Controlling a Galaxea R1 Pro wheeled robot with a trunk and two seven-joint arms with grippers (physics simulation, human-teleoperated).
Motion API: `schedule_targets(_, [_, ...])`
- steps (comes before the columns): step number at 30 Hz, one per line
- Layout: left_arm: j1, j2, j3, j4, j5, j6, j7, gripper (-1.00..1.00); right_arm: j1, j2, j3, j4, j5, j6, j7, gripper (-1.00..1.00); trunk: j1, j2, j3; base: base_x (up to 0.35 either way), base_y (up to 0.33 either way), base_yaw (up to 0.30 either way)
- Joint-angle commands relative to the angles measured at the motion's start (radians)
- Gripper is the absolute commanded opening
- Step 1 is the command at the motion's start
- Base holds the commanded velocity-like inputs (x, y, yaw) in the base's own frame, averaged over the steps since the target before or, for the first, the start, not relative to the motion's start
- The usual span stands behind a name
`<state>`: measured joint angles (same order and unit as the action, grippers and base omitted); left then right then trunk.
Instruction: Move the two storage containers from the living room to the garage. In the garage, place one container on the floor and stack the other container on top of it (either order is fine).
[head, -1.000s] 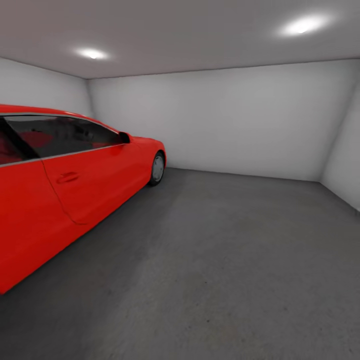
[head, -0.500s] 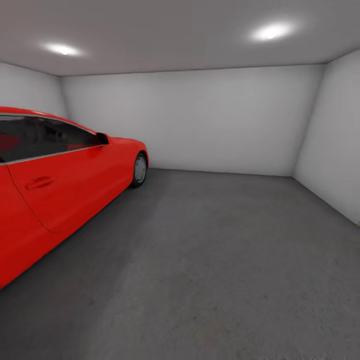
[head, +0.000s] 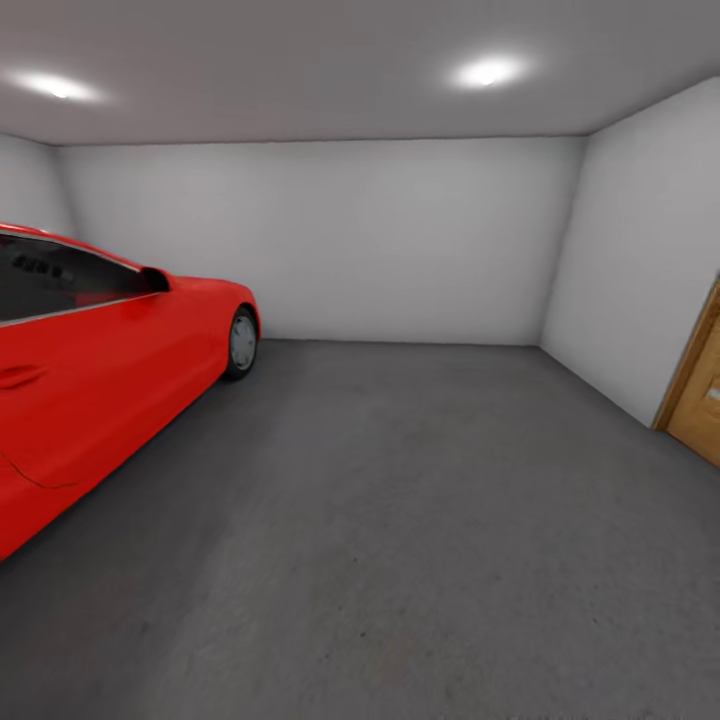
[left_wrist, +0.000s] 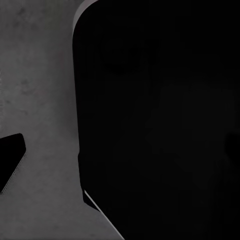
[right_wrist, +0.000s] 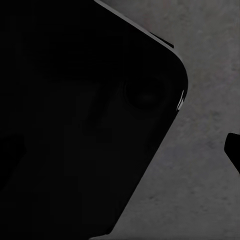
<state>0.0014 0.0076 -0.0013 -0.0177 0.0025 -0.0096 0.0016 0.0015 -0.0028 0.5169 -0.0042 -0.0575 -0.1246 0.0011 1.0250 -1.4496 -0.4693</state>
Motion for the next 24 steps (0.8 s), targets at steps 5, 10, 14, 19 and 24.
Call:
schedule_targets(5, [0.0,0.0,0.0,-0.001,0.001,-0.001,0.0,1.0,0.0,0.0,0.006,0.0,-0.006,-0.003,0.0,1.0,0.0,0.0,-0.001,0.0,0.0,-0.246])
schedule_targets(10, [0.0,0.0,0.0,-0.001,0.001,-0.001,0.001,1.0,0.0,0.0,0.006,0.0,-0.006,-0.003,-0.001,1.0,0.0,0.0,-0.001,0.0,0.0,-0.246])
schedule_targets(14, [0.0,0.0,0.0,-0.001,0.001,-0.001,0.0,1.0,0.0,0.0,0.006,0.0,-0.006,-0.003,0.0,1.0,0.0,0.0,-0.001,0.0,0.0,-0.246])
schedule_targets(19, [0.0,0.0,0.0,-0.001,0.001,-0.001,0.0,1.0,0.0,0.0,0.006,0.0,-0.006,-0.003,0.0,1.0,0.0,0.0,-0.001,0.0,0.0,-0.246])
schedule_targets(24, [0.0,0.0,0.0,-0.001,0.001,-0.001,0.0,1.0,0.0,0.0,0.006,0.0,-0.006,-0.003,0.0,1.0,0.0,0.0,-0.001,0.0,0.0,-0.246])
